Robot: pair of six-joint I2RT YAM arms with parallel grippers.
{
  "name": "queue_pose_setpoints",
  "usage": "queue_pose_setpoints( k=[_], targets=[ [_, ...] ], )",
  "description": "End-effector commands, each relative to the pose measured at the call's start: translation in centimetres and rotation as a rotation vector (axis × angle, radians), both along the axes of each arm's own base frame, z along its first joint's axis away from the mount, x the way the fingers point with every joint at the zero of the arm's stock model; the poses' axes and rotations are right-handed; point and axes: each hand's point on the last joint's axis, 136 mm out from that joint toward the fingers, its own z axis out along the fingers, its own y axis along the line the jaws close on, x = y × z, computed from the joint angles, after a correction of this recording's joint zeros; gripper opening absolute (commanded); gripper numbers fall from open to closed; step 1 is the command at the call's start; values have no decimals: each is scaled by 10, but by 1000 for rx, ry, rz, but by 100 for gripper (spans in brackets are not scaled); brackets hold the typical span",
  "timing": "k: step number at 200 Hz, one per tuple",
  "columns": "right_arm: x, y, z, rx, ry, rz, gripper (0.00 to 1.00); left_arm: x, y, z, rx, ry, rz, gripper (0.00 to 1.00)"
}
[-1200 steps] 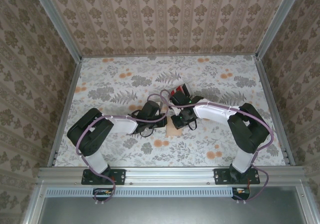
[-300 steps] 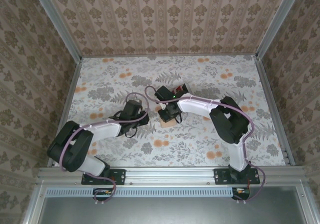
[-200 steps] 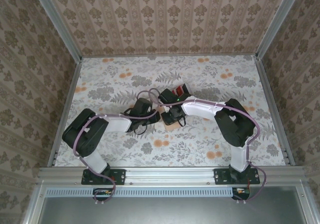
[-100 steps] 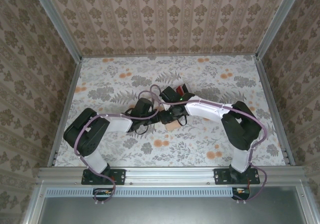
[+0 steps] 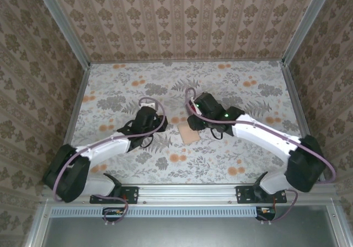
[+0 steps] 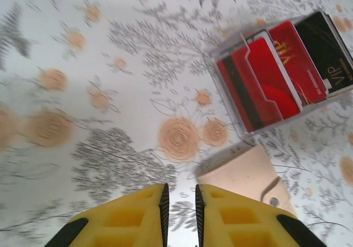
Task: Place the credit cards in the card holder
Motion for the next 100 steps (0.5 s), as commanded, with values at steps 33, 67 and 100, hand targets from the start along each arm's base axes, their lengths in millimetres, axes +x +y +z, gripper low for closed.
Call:
queue_pose_setpoints(
  k=[33, 67, 100],
  targets=[
    [1, -93, 82, -12, -398, -275, 71, -1, 75, 22, 282, -91, 142, 27],
    [-8, -152, 104, 5, -533, -461, 96, 0, 112, 46, 319, -151, 241, 57],
    [-13, -191, 104, -14, -576, -604, 100, -4, 152, 75, 326, -221, 394, 91]
  ],
)
